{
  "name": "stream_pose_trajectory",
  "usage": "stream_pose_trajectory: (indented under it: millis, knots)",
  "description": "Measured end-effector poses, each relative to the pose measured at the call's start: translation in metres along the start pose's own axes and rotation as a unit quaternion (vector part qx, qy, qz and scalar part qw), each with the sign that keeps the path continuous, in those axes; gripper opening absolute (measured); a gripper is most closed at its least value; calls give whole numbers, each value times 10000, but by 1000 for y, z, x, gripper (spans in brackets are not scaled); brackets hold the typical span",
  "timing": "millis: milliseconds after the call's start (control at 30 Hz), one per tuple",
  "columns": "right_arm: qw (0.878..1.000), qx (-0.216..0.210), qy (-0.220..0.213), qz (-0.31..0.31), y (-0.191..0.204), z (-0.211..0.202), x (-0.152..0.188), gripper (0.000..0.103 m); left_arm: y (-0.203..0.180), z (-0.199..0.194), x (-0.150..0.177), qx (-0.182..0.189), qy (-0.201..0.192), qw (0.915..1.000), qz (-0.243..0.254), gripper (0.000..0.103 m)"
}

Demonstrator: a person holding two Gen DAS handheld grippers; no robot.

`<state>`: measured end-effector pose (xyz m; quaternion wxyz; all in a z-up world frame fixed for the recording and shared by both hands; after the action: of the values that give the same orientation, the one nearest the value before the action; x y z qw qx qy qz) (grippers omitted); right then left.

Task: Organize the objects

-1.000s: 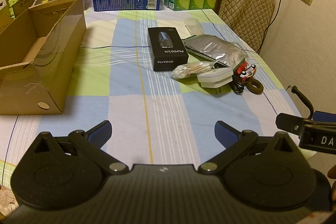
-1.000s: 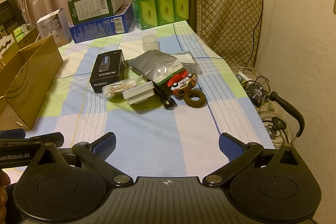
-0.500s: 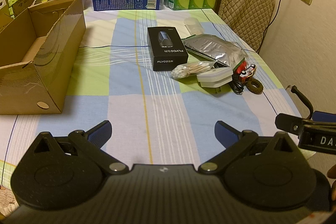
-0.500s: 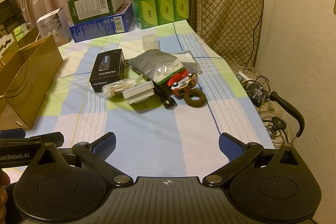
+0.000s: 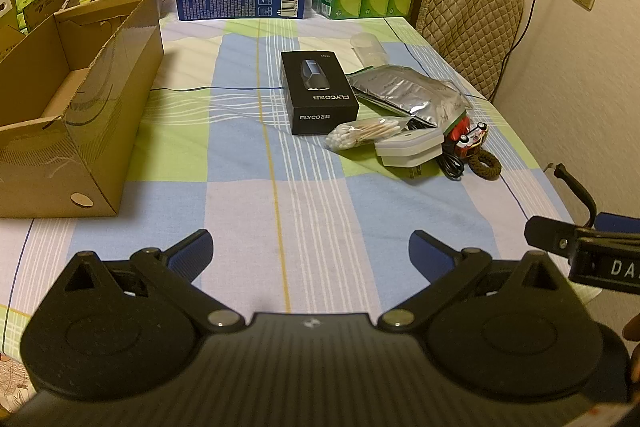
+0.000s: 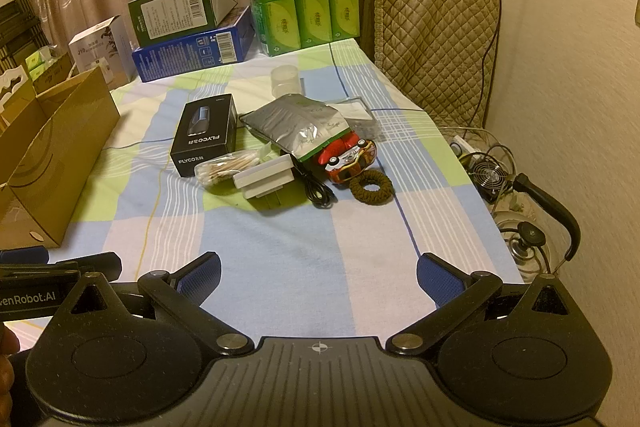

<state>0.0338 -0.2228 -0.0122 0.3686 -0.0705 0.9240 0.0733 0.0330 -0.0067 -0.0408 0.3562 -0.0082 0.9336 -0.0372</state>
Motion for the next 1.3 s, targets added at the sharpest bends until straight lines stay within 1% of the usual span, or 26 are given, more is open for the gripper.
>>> stream_pose_trajectory:
  millis: [1067, 1167, 1233, 1300]
  knots:
    - [10000, -32, 10, 18, 1, 0, 1, 101, -1, 0, 2, 21, 15, 10000, -54, 102]
    - [9998, -107, 50, 137, 0, 0, 0, 101, 1, 1, 1, 92, 67, 9998, -131, 102]
    - [9992, -256, 50, 293, -1, -2, -5, 101, 4, 0, -1, 125, 106, 9997, -199, 102]
    - [9993, -301, -9, 225, -1, -6, -12, 101, 5, -1, -6, 113, 99, 9998, -152, 102]
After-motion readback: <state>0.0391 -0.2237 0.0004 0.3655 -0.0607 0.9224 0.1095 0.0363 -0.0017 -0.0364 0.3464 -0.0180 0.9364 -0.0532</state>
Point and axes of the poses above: each gripper's, at about its wrist camera, not at the fingertips, and z roughly the way its jaws point, y to its left, x to its underside, the point moved 5 cm from there along z, roughly the way its jaws point
